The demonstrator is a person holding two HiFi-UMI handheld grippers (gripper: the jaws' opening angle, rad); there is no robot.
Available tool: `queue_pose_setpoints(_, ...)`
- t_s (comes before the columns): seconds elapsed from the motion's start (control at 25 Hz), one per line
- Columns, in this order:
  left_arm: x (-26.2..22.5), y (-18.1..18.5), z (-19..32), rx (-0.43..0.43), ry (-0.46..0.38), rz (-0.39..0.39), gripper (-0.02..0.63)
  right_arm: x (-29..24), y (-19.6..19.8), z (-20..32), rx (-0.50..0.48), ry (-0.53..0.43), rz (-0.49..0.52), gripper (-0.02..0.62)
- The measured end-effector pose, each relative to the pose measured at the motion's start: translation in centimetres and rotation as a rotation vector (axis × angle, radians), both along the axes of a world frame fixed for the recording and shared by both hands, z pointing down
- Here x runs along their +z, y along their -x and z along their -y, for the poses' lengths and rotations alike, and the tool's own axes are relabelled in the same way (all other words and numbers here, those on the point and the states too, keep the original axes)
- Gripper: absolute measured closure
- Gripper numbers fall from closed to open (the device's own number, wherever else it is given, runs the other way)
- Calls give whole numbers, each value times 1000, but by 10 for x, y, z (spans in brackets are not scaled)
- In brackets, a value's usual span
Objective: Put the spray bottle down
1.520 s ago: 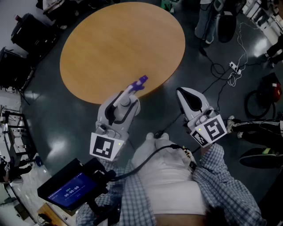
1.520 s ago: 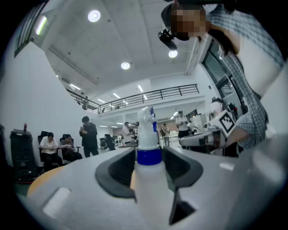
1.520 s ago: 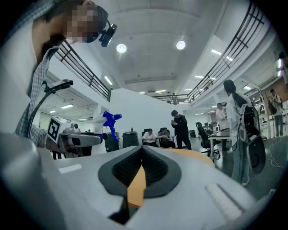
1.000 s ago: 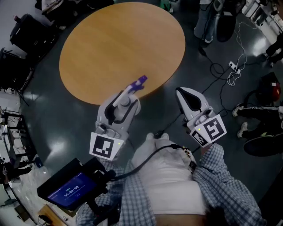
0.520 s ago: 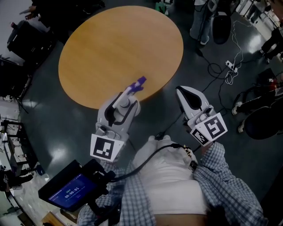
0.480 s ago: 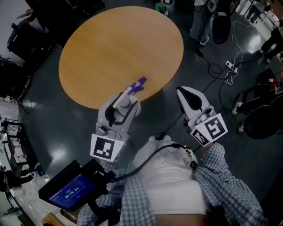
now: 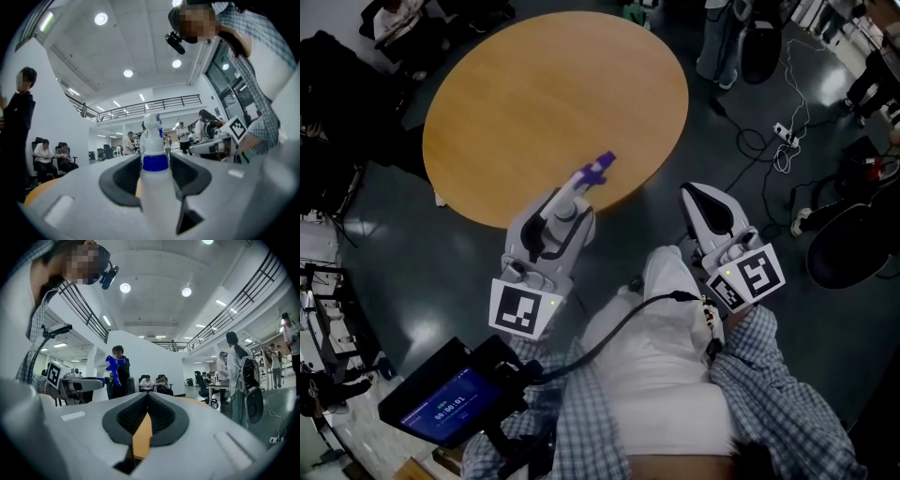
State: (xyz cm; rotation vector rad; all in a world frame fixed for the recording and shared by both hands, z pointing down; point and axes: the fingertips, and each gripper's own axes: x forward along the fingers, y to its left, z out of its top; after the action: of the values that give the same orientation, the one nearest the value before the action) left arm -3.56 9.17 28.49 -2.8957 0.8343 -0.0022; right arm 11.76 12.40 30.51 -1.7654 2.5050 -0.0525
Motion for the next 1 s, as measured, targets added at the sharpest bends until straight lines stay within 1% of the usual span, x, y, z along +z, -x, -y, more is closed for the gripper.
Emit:
queue_pose_setpoints(0.08,0,2,3,-2,-5,-2,414,0,-1,3,5,-2,-3,591)
queue_pose_setpoints(0.32,-8,14,35,-31,-10,-23,414,-10,8,38,-19,-1,-9,591)
queue_pose_setpoints(0.48,-8,14,39,-49,-8,-26,414,-17,7,52,-44,-15,8,592)
queue_pose_setpoints(0.56,-7,16,41,-61,4,-40,414,-20,7,59,-53,-27,21,591)
queue_pose_setpoints(0.64,-7,19,42,-65,12,-49,414,-23,11,64,-64,-41,18,591)
queue_pose_setpoints(0.72,-6,20,47,-73,13,-43,414,-24,14,71,-79,-47,15,591)
queue_pose_setpoints(1.0,11,-10,112,-82,39,-17,414,-5,-4,141,-124,12,14,591)
